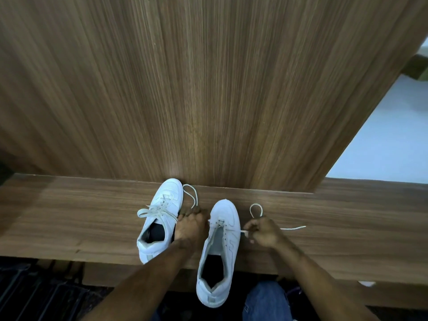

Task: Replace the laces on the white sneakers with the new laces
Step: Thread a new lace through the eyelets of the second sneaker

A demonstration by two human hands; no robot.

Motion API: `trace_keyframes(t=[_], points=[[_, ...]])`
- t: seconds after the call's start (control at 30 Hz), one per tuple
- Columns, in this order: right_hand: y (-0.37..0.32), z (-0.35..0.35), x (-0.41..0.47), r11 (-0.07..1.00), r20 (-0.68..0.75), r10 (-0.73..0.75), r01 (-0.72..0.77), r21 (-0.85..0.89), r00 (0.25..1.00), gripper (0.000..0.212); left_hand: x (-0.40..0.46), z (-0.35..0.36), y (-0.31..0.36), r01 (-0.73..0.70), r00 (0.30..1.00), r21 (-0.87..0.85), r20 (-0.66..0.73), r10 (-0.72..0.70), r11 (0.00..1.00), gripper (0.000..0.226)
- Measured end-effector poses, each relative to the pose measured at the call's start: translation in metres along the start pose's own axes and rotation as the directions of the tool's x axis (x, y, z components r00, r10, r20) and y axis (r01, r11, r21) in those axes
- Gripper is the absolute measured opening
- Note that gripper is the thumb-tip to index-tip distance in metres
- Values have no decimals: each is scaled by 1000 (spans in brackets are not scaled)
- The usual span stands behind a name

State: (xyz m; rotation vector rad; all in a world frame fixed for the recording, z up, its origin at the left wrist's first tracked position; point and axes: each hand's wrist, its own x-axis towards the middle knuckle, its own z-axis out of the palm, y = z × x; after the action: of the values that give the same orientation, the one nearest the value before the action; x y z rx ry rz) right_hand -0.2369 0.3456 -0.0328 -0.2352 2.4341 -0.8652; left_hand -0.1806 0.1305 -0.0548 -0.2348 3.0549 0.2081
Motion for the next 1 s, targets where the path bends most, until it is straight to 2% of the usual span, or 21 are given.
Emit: trace_keyframes(t=[0.07,0.13,0.23,0.33,0.37,0.43,0.5,0.7,0.8,0.83,0.87,0.93,1.0], points=[[-13,-19,-13,929,100,9,-46,367,995,14,-4,-9,9,-62,992,-233,-125,33,971,21],[-28,-33,-20,812,108,-27,-41,582,994,21,-8,-15,21,-120,992,-445,-86,91,888,23],[-51,-42,-22,660,55,-66,2,751,996,22,-14,-21,49,-125,988,-774,-36,153,621,34],[-72,-42,-22,519,30,-49,0,855,998,20,-19,-35,70,42,991,-949,81,111,312,14],[-76,-42,-21,492,25,-34,-5,871,999,20,-19,-39,73,92,986,-958,126,109,271,11],[-78,-42,-18,475,-8,4,5,880,1000,22,-18,-37,69,113,982,-958,147,114,262,12],[-70,-44,-13,455,-58,85,13,891,995,22,-20,-38,54,46,990,-951,85,116,307,18],[-6,-45,0,459,-134,394,-69,886,909,23,-10,-38,-30,1,999,-801,32,42,599,29],[8,-31,-3,510,-193,450,-73,857,872,24,-7,-37,-54,19,1000,-750,13,-15,662,34],[9,-25,-4,579,-250,442,-61,813,862,24,-8,-35,-56,23,1000,-750,10,-23,661,34],[8,-19,-4,691,-334,411,-51,721,848,25,-8,-35,-55,24,999,-755,5,-31,655,32],[1,-10,-4,936,-458,236,-73,344,857,23,-8,-33,-46,13,1000,-779,-1,-22,627,26],[-10,-1,-4,997,-366,-6,35,71,931,34,-8,-31,-30,-20,1000,-808,-6,25,589,22]])
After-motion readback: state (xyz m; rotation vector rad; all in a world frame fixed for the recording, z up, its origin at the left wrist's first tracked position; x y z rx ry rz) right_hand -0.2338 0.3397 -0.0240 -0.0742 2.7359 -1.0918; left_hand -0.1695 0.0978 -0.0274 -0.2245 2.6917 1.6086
